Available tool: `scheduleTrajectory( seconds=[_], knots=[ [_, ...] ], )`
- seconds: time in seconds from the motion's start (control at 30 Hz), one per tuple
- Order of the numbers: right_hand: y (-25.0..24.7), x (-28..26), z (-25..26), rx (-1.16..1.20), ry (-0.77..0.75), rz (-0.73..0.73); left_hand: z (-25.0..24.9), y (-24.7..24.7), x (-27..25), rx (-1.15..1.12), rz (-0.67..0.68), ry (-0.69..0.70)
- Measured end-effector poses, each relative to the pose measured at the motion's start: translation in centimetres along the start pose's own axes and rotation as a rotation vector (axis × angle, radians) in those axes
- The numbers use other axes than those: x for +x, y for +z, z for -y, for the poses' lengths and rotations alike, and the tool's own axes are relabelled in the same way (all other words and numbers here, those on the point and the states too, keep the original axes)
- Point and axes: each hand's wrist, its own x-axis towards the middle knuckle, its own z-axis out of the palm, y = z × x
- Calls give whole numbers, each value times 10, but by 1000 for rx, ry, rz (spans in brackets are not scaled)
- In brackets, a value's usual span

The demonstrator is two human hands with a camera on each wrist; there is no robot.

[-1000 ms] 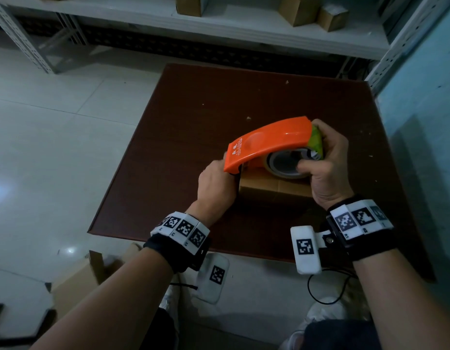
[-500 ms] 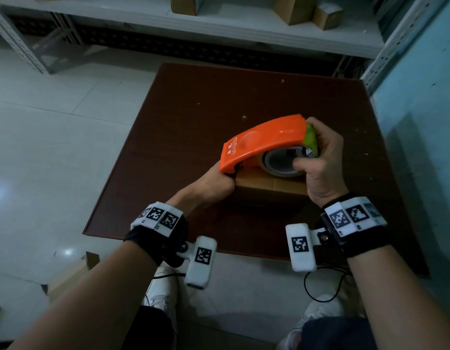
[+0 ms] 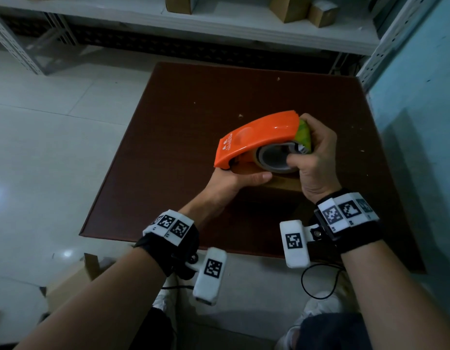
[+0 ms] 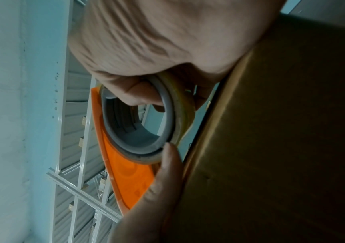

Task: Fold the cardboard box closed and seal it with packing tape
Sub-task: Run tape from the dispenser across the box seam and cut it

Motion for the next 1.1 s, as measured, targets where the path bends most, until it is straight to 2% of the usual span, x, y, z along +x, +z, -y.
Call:
scheduleTrajectory(
  seconds=[0.33, 0.73, 1.1],
  knots=[
    [-1, 0, -1, -32, -40, 16, -2, -5, 1, 134, 80, 44],
    [-17, 3, 4, -198, -139, 83, 1, -11, 7, 148, 69, 73],
    [-32, 4, 7, -270, -137, 134, -3, -13, 7, 199, 66, 63]
  ],
)
